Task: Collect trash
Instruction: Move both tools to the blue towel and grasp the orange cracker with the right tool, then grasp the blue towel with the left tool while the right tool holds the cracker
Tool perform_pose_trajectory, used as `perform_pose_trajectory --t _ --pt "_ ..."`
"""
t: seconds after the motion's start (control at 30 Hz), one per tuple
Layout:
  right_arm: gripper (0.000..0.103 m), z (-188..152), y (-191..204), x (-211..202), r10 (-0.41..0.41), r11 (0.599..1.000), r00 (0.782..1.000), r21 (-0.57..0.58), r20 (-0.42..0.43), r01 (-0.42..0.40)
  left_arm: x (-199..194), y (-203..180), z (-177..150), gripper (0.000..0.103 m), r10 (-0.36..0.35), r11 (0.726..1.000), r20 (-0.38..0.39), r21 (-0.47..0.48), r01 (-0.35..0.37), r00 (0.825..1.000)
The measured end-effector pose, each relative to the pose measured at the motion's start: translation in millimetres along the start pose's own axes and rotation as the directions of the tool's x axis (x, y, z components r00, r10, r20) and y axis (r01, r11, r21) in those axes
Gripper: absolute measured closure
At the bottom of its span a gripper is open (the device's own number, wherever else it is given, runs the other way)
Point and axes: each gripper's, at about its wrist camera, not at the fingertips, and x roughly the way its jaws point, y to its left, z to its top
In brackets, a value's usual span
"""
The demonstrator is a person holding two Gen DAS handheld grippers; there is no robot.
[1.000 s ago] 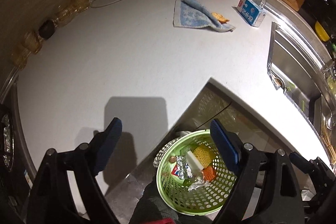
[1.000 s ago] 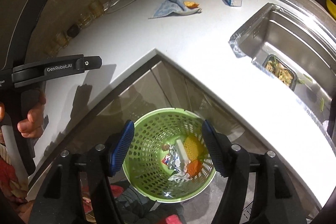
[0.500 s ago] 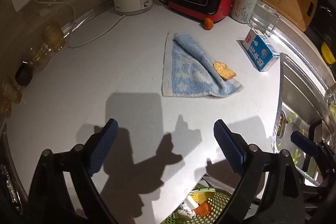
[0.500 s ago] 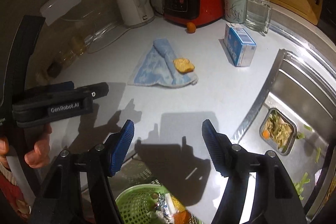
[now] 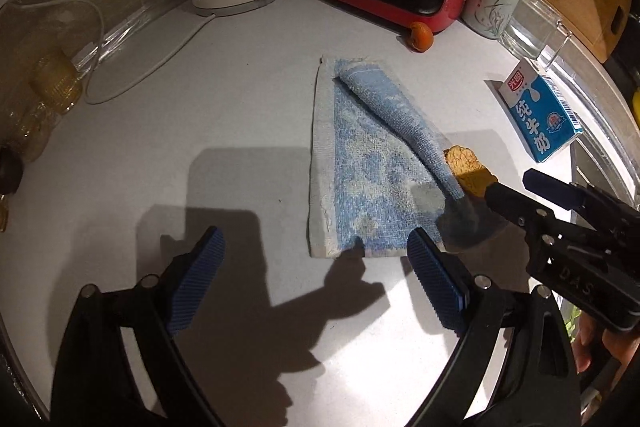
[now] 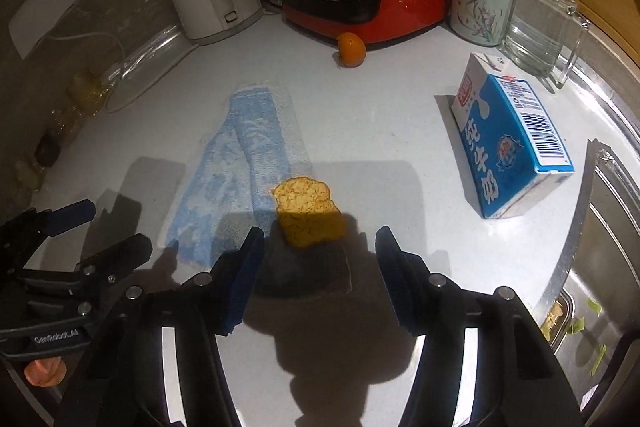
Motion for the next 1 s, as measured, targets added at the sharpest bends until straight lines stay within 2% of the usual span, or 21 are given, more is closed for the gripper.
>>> perform_pose_trajectory --t 0.2,0.37,0.43,0.47,0.53,0.6,0.73,0.77,0.8,1.0 --pt "0.051 7.5 -0.1 26.6 0.029 1.000 0.999 -0.006 -0.034 -0.030 17.6 1.4 2.2 0.015 -0.027 1.000 -0.030 -0.013 0.026 0.999" --pt "0.054 10.6 2.9 31.4 0.025 1.000 0.999 -0.013 -0.030 -0.025 24.7 1.9 2.3 0.015 -0.039 0.999 -0.042 -0.015 0.039 0.998" --pt "0.058 11.8 2.7 32.1 0.021 1.000 0.999 -0.010 -0.029 -0.021 26.1 1.9 2.5 0.015 -0.041 0.999 -0.044 -0.013 0.040 0.998" --pt "0.064 11.4 2.4 32.0 0.018 1.000 0.999 -0.009 -0.027 -0.018 26.8 1.9 2.8 0.015 -0.043 0.999 -0.046 -0.011 0.043 0.998" --pt "0.067 10.9 1.2 32.1 0.019 1.000 0.999 -0.004 -0.025 -0.019 27.8 2.0 3.6 0.015 -0.048 0.999 -0.047 -0.010 0.048 0.998" --pt "0.075 11.1 0.7 32.7 0.030 1.000 0.999 0.004 -0.024 -0.030 28.3 2.3 4.2 0.015 -0.052 0.999 -0.047 -0.008 0.052 0.998" --pt "0.084 11.3 1.0 28.4 0.026 1.000 1.000 -0.005 -0.011 -0.026 30.4 2.7 5.2 0.015 -0.054 0.999 -0.050 -0.002 0.054 0.997" --pt "0.088 12.0 1.6 27.8 0.024 1.000 1.000 -0.008 -0.008 -0.024 31.0 3.2 5.2 0.015 -0.054 0.999 -0.052 -0.002 0.054 0.997" --pt "0.099 12.6 2.0 26.8 0.022 1.000 1.000 -0.010 -0.004 -0.022 31.2 3.8 5.4 0.015 -0.055 0.999 -0.053 -0.004 0.054 0.997" --pt "0.098 11.8 -3.9 12.8 0.017 1.000 0.999 0.014 0.030 -0.017 25.1 3.4 8.5 0.015 -0.064 0.998 -0.044 -0.007 0.064 0.997"
